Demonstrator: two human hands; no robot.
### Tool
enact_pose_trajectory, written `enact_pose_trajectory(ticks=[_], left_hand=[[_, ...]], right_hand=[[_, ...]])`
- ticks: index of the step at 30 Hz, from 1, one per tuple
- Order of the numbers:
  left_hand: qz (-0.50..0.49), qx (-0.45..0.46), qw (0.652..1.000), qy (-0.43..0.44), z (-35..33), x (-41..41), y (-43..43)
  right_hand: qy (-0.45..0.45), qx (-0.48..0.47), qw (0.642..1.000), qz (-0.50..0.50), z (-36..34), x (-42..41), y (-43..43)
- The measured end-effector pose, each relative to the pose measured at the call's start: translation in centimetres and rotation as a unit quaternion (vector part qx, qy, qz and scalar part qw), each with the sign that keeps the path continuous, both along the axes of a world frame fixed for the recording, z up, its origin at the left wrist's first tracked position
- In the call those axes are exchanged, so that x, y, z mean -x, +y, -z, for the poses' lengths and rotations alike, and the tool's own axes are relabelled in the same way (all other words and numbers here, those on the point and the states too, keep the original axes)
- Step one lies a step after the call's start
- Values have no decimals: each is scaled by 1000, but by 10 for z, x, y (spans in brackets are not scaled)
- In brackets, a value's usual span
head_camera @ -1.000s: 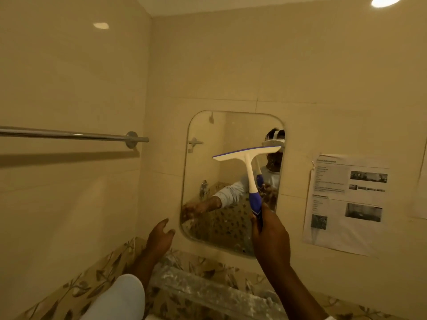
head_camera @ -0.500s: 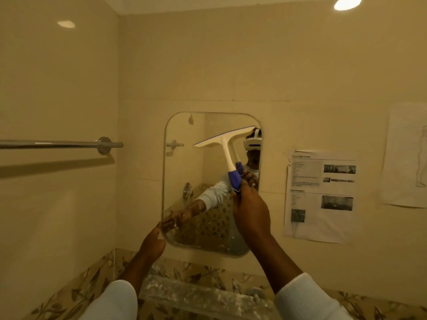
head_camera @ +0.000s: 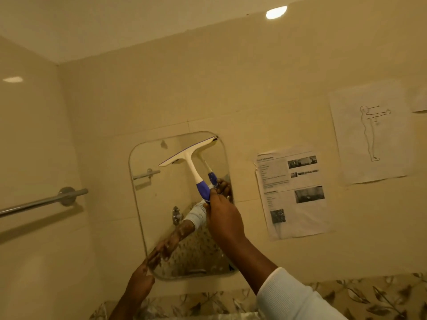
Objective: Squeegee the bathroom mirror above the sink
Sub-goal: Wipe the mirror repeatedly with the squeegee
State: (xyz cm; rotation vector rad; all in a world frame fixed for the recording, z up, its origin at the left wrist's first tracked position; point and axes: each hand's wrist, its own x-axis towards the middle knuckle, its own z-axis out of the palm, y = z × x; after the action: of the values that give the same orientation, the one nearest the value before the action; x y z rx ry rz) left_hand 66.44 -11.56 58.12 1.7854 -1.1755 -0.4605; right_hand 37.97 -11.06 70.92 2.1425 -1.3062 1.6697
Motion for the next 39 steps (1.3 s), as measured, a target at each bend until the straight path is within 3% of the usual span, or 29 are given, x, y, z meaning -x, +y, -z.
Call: enact_pose_trajectory(ticks=[8, 12, 24, 33, 39], left_hand=[[37, 50, 994, 93, 6, -2, -6], [27, 40, 983, 180, 17, 1, -7], [32, 3, 991, 130, 25, -1, -11], [57, 28, 987, 149, 22, -1, -4], [87, 47, 989, 107, 18, 2, 4]], right_hand=[[43, 19, 999, 8, -28, -17, -14], [55, 18, 998, 9, -35, -26, -18], [128, 90, 988, 11, -49, -47, -22], [216, 111, 970, 27, -70, -89, -30], [225, 110, 968, 36, -75, -110, -32]])
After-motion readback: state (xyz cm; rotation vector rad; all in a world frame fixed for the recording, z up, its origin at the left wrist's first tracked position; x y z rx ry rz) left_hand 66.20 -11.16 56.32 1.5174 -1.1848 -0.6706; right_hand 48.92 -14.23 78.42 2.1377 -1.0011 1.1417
